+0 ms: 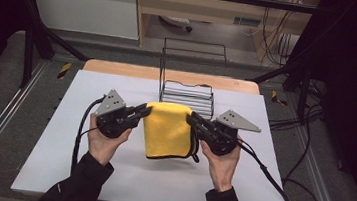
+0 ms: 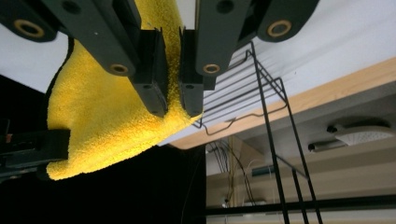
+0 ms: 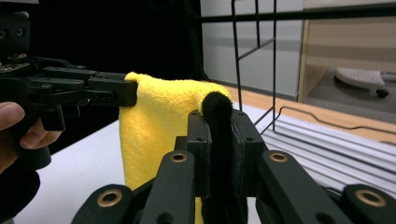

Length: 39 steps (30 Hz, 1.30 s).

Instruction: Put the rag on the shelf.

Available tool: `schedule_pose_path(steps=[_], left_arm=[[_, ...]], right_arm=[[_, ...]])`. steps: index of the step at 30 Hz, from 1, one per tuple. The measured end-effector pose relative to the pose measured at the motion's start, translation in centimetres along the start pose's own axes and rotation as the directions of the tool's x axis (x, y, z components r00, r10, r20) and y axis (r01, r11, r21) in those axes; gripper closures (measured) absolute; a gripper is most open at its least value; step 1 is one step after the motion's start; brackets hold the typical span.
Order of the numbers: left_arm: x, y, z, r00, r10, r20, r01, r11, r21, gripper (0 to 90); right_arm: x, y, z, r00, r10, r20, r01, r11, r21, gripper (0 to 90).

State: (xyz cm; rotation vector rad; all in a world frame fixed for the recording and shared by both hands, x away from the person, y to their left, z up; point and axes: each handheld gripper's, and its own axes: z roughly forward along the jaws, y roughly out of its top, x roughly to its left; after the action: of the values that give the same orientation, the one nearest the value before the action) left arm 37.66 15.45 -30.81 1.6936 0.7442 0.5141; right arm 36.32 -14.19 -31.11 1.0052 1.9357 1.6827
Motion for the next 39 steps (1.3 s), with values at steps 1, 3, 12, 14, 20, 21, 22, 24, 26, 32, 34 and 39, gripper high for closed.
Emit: schedule_pose_path(steps=[1,3,12,14,20,21,22,24,26,32,34,39], left_arm=[[-0.1,0.2,0.0,1.0000,0.002,-0.001,-0.002,0.9999,-0.013,82.2],[-0.2,0.5,0.1,1.0000,0.001,0.000,-0.001,0.9995,-0.031,82.2],[-0.5,2.2,0.7,0.9999,0.012,-0.008,-0.013,0.9958,-0.091,82.2],[-0.4,2.7,0.9,0.9999,0.011,-0.010,-0.012,0.9945,-0.105,82.2],[-0.3,4.2,1.3,0.9997,0.019,-0.015,-0.021,0.9898,-0.141,82.2],[-0.2,4.4,1.4,0.9997,0.020,-0.016,-0.022,0.9891,-0.145,82.2],[-0.2,4.7,1.5,0.9996,0.022,-0.016,-0.025,0.9883,-0.150,82.3],[-0.1,5.1,1.6,0.9997,0.021,-0.015,-0.024,0.9863,-0.163,82.3],[-0.1,5.5,1.8,0.9997,0.021,-0.016,-0.023,0.9843,-0.175,82.3],[0.3,6.8,2.4,0.9995,0.018,-0.024,-0.022,0.9782,-0.206,82.3],[0.4,7.3,2.5,0.9995,0.017,-0.026,-0.022,0.9759,-0.217,82.3],[0.6,8.8,2.9,0.9994,0.020,-0.028,-0.026,0.9681,-0.249,82.3]], right_arm=[[0.0,0.1,-0.1,1.0000,0.000,0.003,0.000,1.000,-0.009,80.9],[-0.1,0.4,-0.4,1.0000,-0.005,0.006,0.005,1.000,-0.028,80.8],[-0.4,1.9,-1.0,0.9993,-0.027,0.027,0.029,0.996,-0.080,80.8],[-0.5,2.3,-1.1,0.9989,-0.034,0.032,0.037,0.995,-0.096,80.8],[-0.7,3.5,-1.2,0.9984,-0.037,0.042,0.043,0.990,-0.134,80.7],[-0.8,3.7,-1.2,0.9982,-0.039,0.046,0.045,0.989,-0.141,80.7],[-0.9,3.9,-1.2,0.9983,-0.038,0.045,0.044,0.988,-0.148,80.7],[-1.1,4.3,-1.2,0.9982,-0.035,0.050,0.042,0.986,-0.163,80.7],[-1.3,4.7,-1.2,0.9977,-0.040,0.054,0.049,0.983,-0.177,80.7],[-1.5,6.0,-1.1,0.9958,-0.059,0.069,0.072,0.976,-0.204,80.7],[-1.5,6.5,-1.1,0.9946,-0.068,0.078,0.083,0.974,-0.212,80.7],[-1.6,8.0,-1.0,0.9922,-0.077,0.098,0.099,0.966,-0.238,80.8]])
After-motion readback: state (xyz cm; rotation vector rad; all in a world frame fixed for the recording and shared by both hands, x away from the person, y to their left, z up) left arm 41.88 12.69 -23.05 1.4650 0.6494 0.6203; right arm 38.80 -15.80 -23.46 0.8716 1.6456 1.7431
